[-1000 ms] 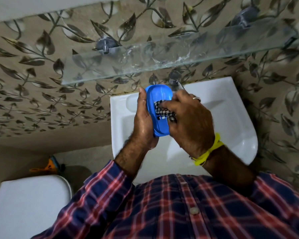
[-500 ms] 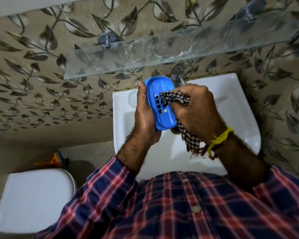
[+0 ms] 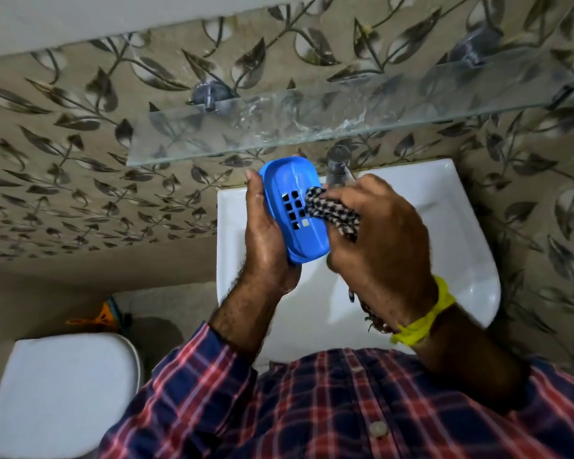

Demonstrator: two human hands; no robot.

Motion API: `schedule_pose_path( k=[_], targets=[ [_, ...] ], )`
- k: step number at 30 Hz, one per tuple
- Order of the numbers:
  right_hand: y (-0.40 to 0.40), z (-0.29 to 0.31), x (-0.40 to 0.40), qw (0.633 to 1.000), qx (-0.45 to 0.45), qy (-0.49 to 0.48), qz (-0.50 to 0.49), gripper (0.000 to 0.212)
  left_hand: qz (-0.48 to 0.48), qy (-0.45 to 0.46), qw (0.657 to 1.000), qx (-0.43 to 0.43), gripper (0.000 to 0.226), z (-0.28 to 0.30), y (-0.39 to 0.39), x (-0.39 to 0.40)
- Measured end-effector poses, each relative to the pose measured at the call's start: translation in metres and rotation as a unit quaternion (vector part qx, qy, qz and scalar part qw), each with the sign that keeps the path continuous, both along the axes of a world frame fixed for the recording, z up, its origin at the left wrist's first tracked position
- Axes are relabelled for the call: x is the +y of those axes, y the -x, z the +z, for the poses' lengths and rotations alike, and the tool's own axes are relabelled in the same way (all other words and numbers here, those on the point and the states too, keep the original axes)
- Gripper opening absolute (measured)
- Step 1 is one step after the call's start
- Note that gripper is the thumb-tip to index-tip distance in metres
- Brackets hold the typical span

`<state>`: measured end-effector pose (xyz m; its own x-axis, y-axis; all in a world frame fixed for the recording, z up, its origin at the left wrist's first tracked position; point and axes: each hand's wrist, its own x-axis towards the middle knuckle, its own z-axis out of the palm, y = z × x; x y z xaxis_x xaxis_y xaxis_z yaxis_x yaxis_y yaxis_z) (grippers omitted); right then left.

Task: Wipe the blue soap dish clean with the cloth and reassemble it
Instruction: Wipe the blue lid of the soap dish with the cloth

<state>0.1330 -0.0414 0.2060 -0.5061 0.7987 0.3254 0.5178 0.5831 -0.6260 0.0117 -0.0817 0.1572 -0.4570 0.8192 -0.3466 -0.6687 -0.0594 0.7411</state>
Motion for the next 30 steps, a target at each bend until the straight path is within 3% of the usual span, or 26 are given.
schedule_pose_path(
  k=[3,7,11,15,18,22,27,30],
  targets=[
    [0.009,0.001,0.006,1.0,0.012,-0.014,-0.008,0.027,-0.012,0.005,1.0,0.026,0.072,-0.001,-0.008,0.001],
    [0.013,-0.005,-0.003,0.995,-0.072,-0.047,0.058,0.031,-0.017,-0.007,0.999,0.027,0.072,-0.002,-0.011,0.0],
    [0.022,-0.004,0.007,0.997,-0.048,-0.061,-0.001,0.021,-0.012,0.001,0.999,0.051,0.068,-0.005,-0.016,0.001],
    [0.016,-0.008,0.001,0.99,-0.086,-0.1,0.038,0.026,-0.016,-0.005,0.999,0.048,0.069,-0.007,-0.012,0.003],
    [0.024,-0.008,0.013,0.994,-0.075,-0.077,-0.014,0.022,-0.009,0.015,0.997,0.071,0.068,-0.009,-0.016,0.004],
    [0.025,-0.013,0.011,0.987,-0.095,-0.101,0.075,0.025,-0.022,0.005,0.997,0.078,0.068,-0.01,-0.007,0.002],
    [0.028,-0.015,0.026,0.992,-0.107,-0.07,-0.018,0.023,-0.014,0.038,0.993,0.113,0.076,-0.007,-0.007,0.006],
    [0.026,-0.015,0.026,0.99,-0.112,-0.07,0.04,0.027,-0.017,0.036,0.996,0.083,0.075,-0.004,0.001,0.005]
  ],
)
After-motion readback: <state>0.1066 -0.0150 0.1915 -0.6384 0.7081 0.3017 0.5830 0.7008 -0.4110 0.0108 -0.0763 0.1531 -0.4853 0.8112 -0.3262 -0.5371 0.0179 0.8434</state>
